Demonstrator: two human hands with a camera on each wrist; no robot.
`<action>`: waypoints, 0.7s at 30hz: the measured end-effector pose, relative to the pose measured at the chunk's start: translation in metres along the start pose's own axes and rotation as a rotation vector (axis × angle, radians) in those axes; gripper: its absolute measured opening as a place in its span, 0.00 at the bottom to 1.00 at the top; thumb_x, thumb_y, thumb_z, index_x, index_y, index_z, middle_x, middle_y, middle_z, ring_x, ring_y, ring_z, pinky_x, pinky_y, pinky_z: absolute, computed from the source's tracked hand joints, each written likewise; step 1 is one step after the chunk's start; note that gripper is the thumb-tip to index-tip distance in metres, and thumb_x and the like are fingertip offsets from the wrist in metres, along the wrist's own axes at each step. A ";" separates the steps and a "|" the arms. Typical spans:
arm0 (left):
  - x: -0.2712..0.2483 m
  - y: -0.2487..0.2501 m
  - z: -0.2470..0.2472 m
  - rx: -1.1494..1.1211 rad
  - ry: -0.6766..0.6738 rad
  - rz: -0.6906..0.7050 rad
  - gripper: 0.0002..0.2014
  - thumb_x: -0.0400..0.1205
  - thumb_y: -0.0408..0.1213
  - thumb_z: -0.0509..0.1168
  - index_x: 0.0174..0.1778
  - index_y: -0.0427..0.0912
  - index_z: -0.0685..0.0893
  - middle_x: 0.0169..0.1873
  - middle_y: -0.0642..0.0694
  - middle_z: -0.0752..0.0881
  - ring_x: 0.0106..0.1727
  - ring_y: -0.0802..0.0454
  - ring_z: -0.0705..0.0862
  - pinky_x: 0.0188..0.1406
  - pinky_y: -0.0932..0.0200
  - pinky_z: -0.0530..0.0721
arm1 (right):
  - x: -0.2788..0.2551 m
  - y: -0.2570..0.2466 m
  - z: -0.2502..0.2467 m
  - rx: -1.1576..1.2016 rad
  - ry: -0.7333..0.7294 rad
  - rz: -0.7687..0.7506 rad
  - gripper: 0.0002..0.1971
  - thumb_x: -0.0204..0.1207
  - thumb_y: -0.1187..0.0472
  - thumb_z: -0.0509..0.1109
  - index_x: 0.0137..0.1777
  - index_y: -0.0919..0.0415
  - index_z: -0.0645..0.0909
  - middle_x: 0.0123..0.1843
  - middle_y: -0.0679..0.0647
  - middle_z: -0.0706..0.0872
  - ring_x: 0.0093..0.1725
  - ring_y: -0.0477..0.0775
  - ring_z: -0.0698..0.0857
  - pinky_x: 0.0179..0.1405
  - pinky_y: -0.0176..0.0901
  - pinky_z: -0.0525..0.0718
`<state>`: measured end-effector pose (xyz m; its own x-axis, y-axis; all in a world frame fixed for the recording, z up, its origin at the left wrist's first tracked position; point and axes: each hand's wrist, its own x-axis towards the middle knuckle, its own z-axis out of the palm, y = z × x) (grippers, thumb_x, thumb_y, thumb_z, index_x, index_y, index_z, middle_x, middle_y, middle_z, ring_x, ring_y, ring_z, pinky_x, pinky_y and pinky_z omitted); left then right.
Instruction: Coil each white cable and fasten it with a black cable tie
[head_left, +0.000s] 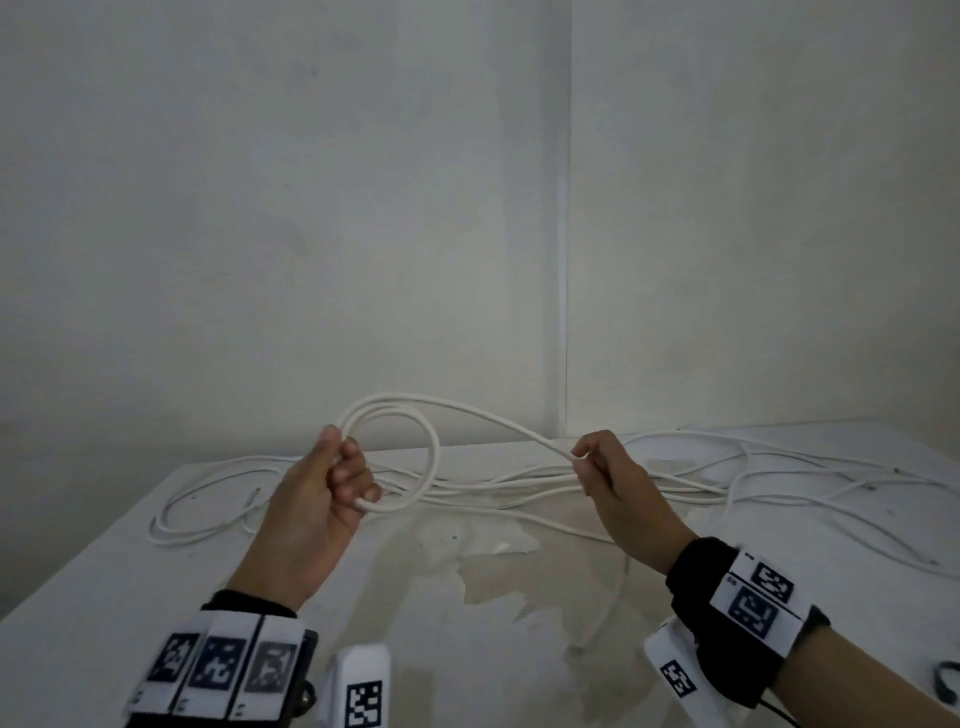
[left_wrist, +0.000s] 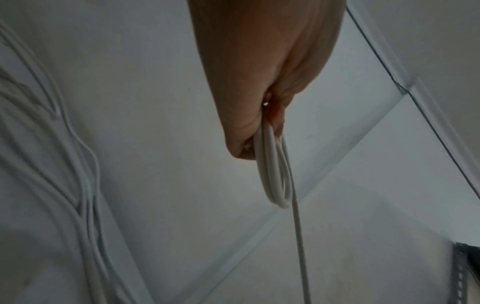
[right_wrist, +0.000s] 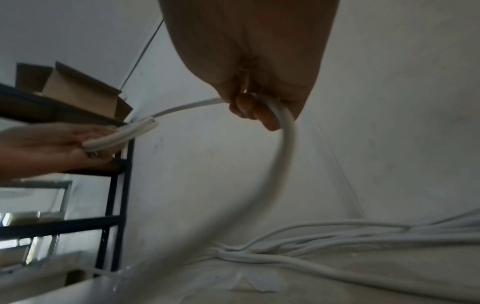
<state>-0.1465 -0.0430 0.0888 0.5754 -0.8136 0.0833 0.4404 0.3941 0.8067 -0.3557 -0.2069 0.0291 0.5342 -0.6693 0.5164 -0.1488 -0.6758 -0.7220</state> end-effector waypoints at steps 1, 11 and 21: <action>0.002 0.005 -0.004 0.002 0.015 0.022 0.18 0.87 0.43 0.48 0.32 0.43 0.69 0.14 0.55 0.66 0.14 0.62 0.64 0.19 0.71 0.70 | 0.001 0.003 -0.001 -0.054 -0.008 0.007 0.09 0.82 0.64 0.58 0.44 0.48 0.68 0.28 0.49 0.68 0.27 0.46 0.67 0.30 0.35 0.65; 0.013 0.000 -0.006 0.142 0.065 0.127 0.18 0.88 0.41 0.48 0.32 0.42 0.70 0.14 0.56 0.67 0.15 0.62 0.64 0.31 0.64 0.66 | -0.027 -0.010 0.046 -0.798 -0.080 -0.418 0.07 0.73 0.51 0.55 0.41 0.52 0.71 0.28 0.47 0.80 0.18 0.47 0.80 0.15 0.35 0.60; 0.012 -0.044 0.000 0.616 -0.027 0.115 0.18 0.88 0.37 0.48 0.32 0.41 0.72 0.15 0.56 0.71 0.19 0.61 0.67 0.28 0.61 0.64 | -0.039 -0.059 0.064 -0.867 -0.084 -0.807 0.03 0.71 0.56 0.66 0.36 0.51 0.77 0.30 0.45 0.78 0.21 0.46 0.76 0.18 0.38 0.56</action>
<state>-0.1587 -0.0703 0.0540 0.5741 -0.7945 0.1980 -0.1063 0.1675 0.9801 -0.3146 -0.1215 0.0223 0.7800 0.0466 0.6240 -0.2405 -0.8983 0.3677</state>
